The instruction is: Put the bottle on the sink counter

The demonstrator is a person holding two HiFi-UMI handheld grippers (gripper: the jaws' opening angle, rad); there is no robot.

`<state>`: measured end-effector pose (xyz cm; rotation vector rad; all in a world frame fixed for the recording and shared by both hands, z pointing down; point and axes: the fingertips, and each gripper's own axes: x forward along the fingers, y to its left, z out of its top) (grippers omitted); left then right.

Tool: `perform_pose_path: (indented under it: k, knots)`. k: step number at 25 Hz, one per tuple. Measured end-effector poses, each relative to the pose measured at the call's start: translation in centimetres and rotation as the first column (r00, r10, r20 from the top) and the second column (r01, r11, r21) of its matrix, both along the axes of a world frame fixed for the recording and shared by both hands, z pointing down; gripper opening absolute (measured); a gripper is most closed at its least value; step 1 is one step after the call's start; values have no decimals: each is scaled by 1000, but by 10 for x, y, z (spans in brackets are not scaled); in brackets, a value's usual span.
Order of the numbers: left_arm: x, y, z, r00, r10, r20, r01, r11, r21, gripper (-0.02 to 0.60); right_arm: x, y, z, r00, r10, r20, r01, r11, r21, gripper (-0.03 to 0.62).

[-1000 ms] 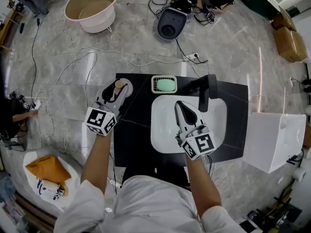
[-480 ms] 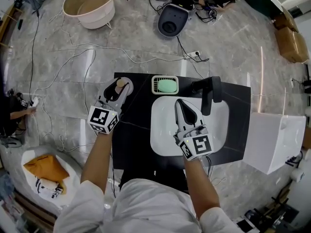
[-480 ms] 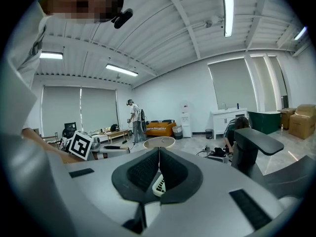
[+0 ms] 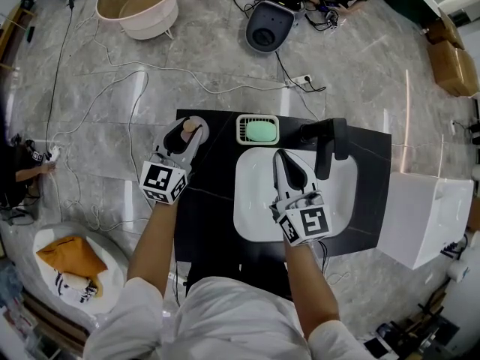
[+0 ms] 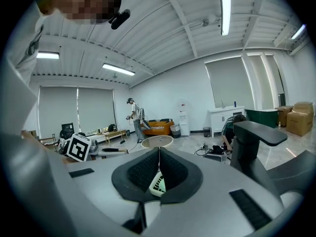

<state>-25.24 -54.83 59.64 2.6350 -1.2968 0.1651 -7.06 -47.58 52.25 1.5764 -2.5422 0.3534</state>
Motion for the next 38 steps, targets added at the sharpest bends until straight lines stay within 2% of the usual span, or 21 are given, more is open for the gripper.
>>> perform_pose_path:
  k: [11,26,32,38]
  knots:
    - [5,-3,2,1000,3,-10,-3,1000,9,153,1,0,4,1000,1,16,-1,1000,-12,15]
    - [12,0,9,1000,27,13,-28,999,36,153,-1,7,7,1000,12,24,-12,1000,-28,15]
    - [16,3,10,1000,26,5,-26,1000,15,164,6,14,1,1000,11,10,-10,1000,-30,15]
    - [-1,22,-10,999,22,40,-23,999,35,170,9,24,-15,1000,24,5,-24,1000,-9,15]
